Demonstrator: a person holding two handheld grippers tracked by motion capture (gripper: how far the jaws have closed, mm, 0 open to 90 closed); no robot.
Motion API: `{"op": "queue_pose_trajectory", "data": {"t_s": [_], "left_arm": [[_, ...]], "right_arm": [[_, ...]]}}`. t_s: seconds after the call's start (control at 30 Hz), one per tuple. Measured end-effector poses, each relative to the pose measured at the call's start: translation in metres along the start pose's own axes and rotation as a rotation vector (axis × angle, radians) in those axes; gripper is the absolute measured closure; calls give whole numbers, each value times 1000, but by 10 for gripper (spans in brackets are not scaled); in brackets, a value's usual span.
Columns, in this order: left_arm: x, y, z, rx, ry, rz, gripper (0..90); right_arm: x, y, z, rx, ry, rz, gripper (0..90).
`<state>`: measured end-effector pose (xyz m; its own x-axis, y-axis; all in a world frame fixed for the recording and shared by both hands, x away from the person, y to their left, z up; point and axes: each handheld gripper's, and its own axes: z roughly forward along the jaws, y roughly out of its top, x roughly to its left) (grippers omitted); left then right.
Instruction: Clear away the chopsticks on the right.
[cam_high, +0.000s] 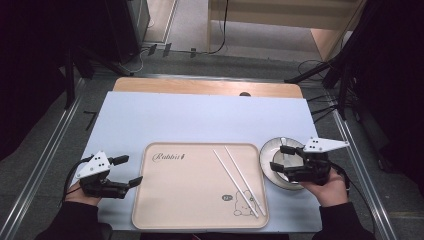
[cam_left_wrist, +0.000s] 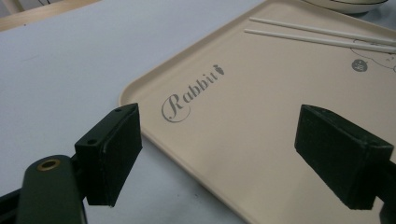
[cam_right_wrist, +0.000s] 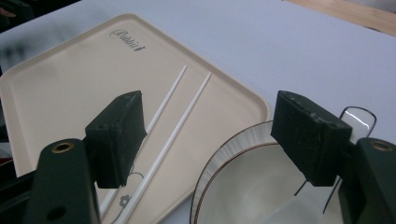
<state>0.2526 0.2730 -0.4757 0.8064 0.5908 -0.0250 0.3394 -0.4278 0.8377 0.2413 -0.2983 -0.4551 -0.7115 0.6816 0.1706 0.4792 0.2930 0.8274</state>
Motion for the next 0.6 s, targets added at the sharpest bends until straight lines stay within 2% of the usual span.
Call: {"op": "queue_pose_trajectory", "data": {"t_s": [0.2,0.6], "left_arm": [[-1,0,0,-7,-3,0,154],[0,0,0,-4,-9,4,154]], "right_arm": [[0,-11,-1,2,-3,9,261],[-6,-16,-1,3,-17,32,257]]}}
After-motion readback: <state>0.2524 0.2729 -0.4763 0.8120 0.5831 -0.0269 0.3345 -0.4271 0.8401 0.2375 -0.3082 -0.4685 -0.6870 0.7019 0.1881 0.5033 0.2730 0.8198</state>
